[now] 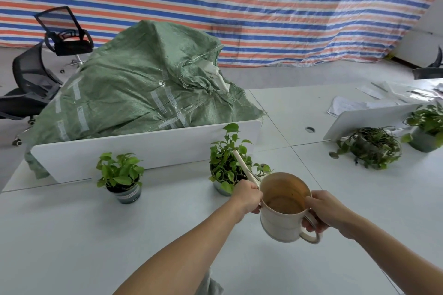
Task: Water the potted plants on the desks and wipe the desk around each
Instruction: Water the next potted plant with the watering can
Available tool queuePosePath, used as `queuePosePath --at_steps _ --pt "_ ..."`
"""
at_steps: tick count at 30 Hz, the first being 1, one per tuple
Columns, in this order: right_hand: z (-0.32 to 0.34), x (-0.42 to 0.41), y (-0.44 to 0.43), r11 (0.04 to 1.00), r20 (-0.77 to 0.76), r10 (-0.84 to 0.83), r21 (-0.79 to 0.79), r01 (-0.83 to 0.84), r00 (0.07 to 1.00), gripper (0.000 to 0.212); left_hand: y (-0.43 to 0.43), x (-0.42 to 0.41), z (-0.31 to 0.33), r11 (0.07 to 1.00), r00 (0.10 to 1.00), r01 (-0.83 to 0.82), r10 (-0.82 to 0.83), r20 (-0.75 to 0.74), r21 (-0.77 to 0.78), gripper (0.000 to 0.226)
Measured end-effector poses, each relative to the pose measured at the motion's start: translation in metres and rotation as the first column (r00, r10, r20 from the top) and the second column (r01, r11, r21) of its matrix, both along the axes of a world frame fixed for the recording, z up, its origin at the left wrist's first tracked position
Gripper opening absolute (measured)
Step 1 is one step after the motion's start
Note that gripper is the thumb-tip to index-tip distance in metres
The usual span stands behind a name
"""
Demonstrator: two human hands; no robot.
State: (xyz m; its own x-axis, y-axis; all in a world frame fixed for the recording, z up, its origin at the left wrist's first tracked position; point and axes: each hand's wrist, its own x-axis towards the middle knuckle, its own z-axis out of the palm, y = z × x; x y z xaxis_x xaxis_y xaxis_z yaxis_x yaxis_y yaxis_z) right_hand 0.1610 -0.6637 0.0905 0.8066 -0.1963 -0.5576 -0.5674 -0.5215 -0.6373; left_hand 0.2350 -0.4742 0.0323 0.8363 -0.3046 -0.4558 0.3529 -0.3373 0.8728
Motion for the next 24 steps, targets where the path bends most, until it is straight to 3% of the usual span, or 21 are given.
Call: queuePosePath --at_steps 24 --pt "0.002 0.01 -0.027 0.999 0.017 -0.048 -0.004 0.048 0.999 0.024 -0.036 0.016 0.009 0.999 0.999 0.039 -0.039 -0.032 0.008 0.024"
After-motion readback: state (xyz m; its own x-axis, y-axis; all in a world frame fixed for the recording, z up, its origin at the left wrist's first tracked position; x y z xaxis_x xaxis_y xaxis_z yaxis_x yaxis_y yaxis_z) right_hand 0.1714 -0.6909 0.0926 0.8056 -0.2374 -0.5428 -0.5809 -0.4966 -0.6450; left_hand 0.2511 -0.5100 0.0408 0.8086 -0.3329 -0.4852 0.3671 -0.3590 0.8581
